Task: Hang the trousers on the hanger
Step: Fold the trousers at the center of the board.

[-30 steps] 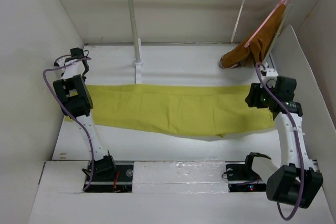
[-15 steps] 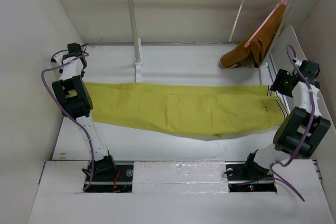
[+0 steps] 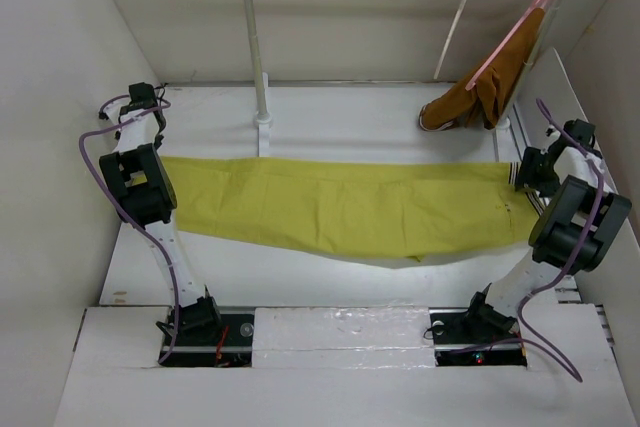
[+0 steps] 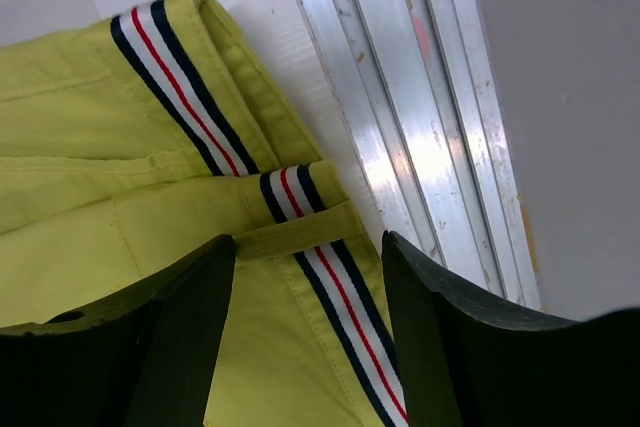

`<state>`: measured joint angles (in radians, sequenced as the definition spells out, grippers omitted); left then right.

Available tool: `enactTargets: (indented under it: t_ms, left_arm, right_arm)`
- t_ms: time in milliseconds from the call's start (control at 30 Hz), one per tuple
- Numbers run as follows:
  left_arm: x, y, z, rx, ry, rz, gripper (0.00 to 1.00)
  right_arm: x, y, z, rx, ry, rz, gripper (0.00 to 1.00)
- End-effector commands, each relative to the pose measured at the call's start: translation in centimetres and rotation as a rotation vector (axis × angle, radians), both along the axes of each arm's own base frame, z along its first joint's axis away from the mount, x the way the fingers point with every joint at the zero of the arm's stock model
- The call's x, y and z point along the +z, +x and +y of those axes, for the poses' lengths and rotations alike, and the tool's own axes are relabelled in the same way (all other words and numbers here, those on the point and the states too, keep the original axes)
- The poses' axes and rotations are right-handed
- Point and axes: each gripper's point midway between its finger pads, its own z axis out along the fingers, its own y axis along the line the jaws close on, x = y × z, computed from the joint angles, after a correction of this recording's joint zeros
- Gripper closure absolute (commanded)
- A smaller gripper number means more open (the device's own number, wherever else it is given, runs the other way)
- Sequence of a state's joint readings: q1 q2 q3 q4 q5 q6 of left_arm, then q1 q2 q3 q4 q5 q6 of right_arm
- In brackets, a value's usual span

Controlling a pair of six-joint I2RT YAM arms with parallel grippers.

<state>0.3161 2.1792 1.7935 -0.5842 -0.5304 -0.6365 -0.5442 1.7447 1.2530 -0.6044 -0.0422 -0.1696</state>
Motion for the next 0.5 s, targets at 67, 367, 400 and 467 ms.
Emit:
enactTargets:
  t_ms: [67,367,400,467]
  left_arm:
    - [0.6,0.0,0.1,-0.002,0.007,-0.016,1.0]
    - [0.7,-0.7,0.3,-0.002,0.028,0.0,1.0]
    - [0.7,-0.7,0.2,-0.005,0.025,-0.002,1.0]
    - [0.9,-0.5,-0.2,-0.013,0.026,-0.007,1.0]
  right_arm:
    - [0.6,1.5,-1.2,0.003,-0.012,-0.023,0.39]
    - [0.2,2.5,-0.4,0.015,0.031,-0.078,0.46]
    - [-0.1,2.7,-0.4,0.019,0.039,-0.078,0.47]
    - [-0.1,3.1,-0.7,0.014,0.044,-0.095,0.66]
